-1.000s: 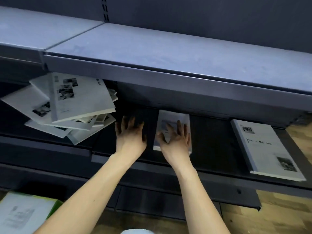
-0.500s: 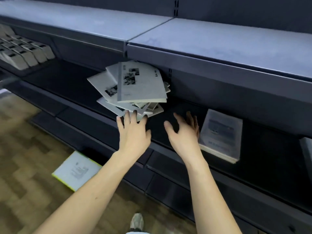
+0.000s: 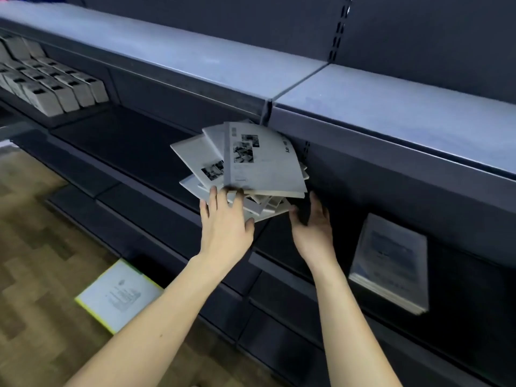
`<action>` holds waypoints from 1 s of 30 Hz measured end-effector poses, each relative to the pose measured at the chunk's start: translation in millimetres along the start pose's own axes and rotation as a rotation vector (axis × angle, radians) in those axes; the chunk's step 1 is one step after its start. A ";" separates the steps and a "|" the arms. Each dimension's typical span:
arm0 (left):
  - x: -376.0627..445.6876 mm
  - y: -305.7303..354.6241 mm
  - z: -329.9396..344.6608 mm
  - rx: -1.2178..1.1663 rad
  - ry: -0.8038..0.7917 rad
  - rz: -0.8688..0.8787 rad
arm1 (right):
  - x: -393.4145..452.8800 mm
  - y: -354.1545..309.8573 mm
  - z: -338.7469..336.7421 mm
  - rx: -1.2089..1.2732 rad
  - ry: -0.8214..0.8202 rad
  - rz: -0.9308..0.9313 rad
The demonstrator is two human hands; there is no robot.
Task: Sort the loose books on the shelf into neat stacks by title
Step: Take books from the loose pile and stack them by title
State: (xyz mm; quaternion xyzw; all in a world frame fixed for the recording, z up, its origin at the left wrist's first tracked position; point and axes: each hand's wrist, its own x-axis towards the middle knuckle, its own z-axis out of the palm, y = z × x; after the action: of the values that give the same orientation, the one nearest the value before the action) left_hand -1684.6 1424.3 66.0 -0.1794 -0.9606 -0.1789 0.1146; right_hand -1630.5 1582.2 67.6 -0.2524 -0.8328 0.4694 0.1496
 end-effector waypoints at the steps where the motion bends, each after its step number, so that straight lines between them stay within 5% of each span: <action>1: 4.9 -4.9 -1.0 -0.011 0.010 0.018 | 4.7 -3.3 2.9 0.000 0.011 0.023; 8: 46.4 -50.4 -4.6 -0.091 0.044 0.090 | 36.5 -29.6 39.2 0.020 0.081 0.076; 12: 69.0 -80.5 -2.7 -0.127 0.014 0.114 | 41.1 -36.2 62.7 -0.060 0.287 0.098; 17: 85.9 -107.9 -2.8 -0.198 -0.003 0.146 | 38.3 -47.5 82.5 0.281 0.446 0.246; 30: 104.5 -138.3 -11.0 -0.325 -0.044 0.266 | 5.2 -80.7 103.9 0.391 0.252 0.296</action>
State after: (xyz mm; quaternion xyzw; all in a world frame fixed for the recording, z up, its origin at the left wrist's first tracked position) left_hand -1831.2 1331.2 63.9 -0.3246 -0.8891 -0.3110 0.0859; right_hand -1707.9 1476.9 83.4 -0.3943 -0.6551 0.6029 0.2277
